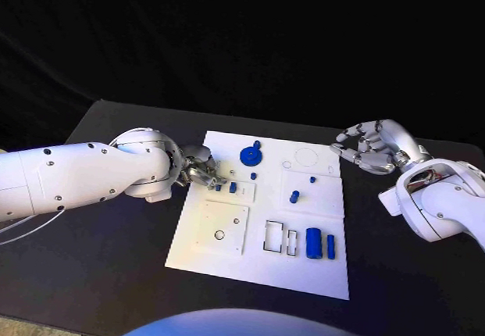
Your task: Assemble the parts on the task board
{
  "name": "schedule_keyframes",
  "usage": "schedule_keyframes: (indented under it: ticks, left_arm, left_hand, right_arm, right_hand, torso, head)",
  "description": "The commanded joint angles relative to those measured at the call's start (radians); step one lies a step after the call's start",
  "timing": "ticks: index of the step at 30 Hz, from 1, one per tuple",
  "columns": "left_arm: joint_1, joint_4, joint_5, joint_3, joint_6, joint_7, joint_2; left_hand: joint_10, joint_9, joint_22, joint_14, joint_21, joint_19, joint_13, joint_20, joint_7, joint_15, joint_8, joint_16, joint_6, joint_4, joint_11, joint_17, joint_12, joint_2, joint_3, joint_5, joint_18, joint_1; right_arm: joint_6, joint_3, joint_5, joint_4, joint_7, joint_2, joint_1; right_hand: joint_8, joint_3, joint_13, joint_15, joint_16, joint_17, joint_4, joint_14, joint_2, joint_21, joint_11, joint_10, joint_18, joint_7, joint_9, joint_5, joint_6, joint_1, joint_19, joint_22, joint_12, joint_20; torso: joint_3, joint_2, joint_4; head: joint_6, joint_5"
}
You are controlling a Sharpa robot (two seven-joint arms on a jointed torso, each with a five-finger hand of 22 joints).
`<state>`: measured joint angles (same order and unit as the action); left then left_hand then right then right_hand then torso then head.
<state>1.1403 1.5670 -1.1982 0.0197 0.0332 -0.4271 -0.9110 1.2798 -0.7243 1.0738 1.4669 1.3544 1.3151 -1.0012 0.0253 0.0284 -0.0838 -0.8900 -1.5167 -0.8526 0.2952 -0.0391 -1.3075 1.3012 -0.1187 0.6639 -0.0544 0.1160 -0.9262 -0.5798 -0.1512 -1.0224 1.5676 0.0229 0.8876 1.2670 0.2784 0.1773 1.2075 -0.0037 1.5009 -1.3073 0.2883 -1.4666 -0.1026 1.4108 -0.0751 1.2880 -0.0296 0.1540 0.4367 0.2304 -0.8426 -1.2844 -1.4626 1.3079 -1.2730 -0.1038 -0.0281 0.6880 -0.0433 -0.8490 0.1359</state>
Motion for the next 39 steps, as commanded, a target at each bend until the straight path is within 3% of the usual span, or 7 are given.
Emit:
schedule_keyframes:
  ticks: [1, 17, 24, 26, 29, 34, 39]
  left_arm:
    - [0.000, 0.003, 0.005, 0.000, 0.007, 0.003, 0.000]
    - [0.000, 0.004, 0.028, -0.009, -0.068, 0.026, -0.005]
    - [0.003, 0.007, 0.149, -0.021, -0.277, 0.166, -0.012]
    - [0.004, 0.006, 0.187, -0.022, -0.327, 0.234, -0.010]
    - [0.004, 0.002, 0.210, -0.023, -0.365, 0.330, -0.001]
    - [0.005, -0.006, 0.143, -0.022, -0.367, 0.417, 0.027]
    - [0.005, -0.031, -0.022, -0.015, -0.324, 0.459, 0.076]
  left_hand:
    - [0.008, -0.001, 0.001, 0.076, 0.002, 0.007, 0.000, -0.003, 0.000, -0.007, 0.003, -0.003, -0.006, -0.002, 0.002, -0.155, 0.003, 0.010, 0.005, -0.001, -0.017, -0.002]
    - [-0.015, -0.001, -0.022, 0.075, -0.009, -0.005, 0.033, -0.001, 0.008, -0.004, 0.013, -0.002, 0.012, 0.000, 0.008, -0.152, -0.016, -0.027, 0.014, 0.001, -0.013, 0.016]
    - [-0.213, 0.008, -0.325, 0.036, -0.192, -0.175, 0.262, 0.030, 0.054, 0.036, 0.032, 0.043, 0.112, -0.002, 0.053, -0.068, -0.141, -0.077, -0.135, 0.001, 0.040, -0.020]
    - [-0.363, 0.044, -0.513, -0.136, -0.341, -0.293, 0.397, 0.055, 0.093, 0.069, 0.066, 0.258, 0.193, -0.002, 0.090, 0.267, -0.239, -0.070, -0.184, -0.001, 0.064, -0.077]
    - [-0.455, 0.109, -0.579, -0.336, -0.455, -0.337, 0.458, 0.098, 0.143, 0.112, 0.103, 0.483, 0.261, -0.003, 0.136, 0.559, -0.300, -0.088, -0.159, -0.002, 0.064, -0.213]
    - [-0.529, 0.215, -0.635, -0.408, -0.541, -0.345, 0.580, 0.125, 0.175, 0.141, 0.152, 0.520, 0.284, -0.050, 0.167, 0.618, -0.413, -0.148, -0.028, 0.000, 0.067, -0.412]
    - [-0.543, 0.318, -0.613, -0.440, -0.513, -0.362, 0.683, 0.124, 0.174, 0.143, 0.215, 0.492, 0.251, -0.133, 0.173, 0.649, -0.497, -0.164, -0.011, 0.000, 0.067, -0.489]
  right_arm:
    - [0.009, 0.000, -0.005, 0.000, -0.002, -0.001, -0.001]
    - [0.009, 0.000, -0.005, -0.002, -0.002, -0.002, -0.001]
    - [0.008, 0.000, -0.005, -0.006, -0.002, -0.003, -0.002]
    - [0.008, 0.000, -0.005, -0.007, -0.001, -0.004, -0.002]
    - [0.007, 0.000, -0.005, -0.008, -0.001, -0.005, -0.002]
    - [0.007, 0.000, -0.005, -0.010, -0.002, -0.007, -0.002]
    - [0.007, 0.000, -0.005, -0.013, -0.003, -0.011, -0.003]
  right_hand:
    - [0.004, 0.003, 0.001, 0.002, -0.003, -0.105, 0.001, -0.066, 0.002, -0.002, 0.005, 0.004, -0.015, -0.001, -0.001, 0.004, -0.006, 0.011, -0.004, 0.146, -0.003, -0.001]
    - [0.004, 0.003, 0.001, 0.002, -0.003, -0.105, 0.001, -0.066, 0.002, -0.002, 0.005, 0.004, -0.015, -0.001, -0.001, 0.004, -0.006, 0.011, -0.004, 0.146, -0.003, -0.001]
    - [0.005, 0.006, 0.001, 0.001, -0.003, -0.104, 0.000, -0.066, 0.002, -0.003, 0.005, 0.004, -0.015, -0.001, -0.002, 0.004, -0.006, 0.012, -0.003, 0.146, -0.003, -0.001]
    - [0.005, 0.006, 0.001, 0.001, -0.003, -0.104, 0.000, -0.066, 0.002, -0.003, 0.005, 0.004, -0.015, -0.001, -0.002, 0.004, -0.006, 0.012, -0.003, 0.146, -0.003, -0.001]
    - [0.005, 0.006, 0.001, 0.001, -0.003, -0.104, 0.000, -0.066, 0.002, -0.003, 0.005, 0.004, -0.015, -0.001, -0.002, 0.004, -0.006, 0.012, -0.003, 0.146, -0.003, -0.001]
    - [0.005, 0.007, 0.000, 0.001, -0.004, -0.103, 0.000, -0.066, 0.003, -0.003, 0.005, 0.003, -0.015, -0.001, -0.002, 0.004, -0.006, 0.012, -0.003, 0.146, -0.002, -0.001]
    - [0.005, 0.007, 0.000, 0.001, -0.004, -0.103, 0.000, -0.066, 0.003, -0.003, 0.005, 0.003, -0.015, -0.001, -0.002, 0.004, -0.006, 0.012, -0.003, 0.146, -0.002, -0.001]
  torso:
    - [-0.0003, 0.000, 0.0000]
    - [0.0004, 0.001, -0.0015]
    - [-0.0028, -0.001, -0.0022]
    - [-0.0027, 0.000, -0.0022]
    - [-0.0013, 0.001, -0.0012]
    - [-0.0011, 0.001, -0.0005]
    - [-0.0013, 0.001, -0.0020]
  head:
    - [-0.001, -0.001]
    - [0.002, -0.005]
    - [0.006, -0.006]
    - [0.007, -0.008]
    - [0.010, -0.011]
    - [0.012, -0.013]
    - [0.017, -0.013]
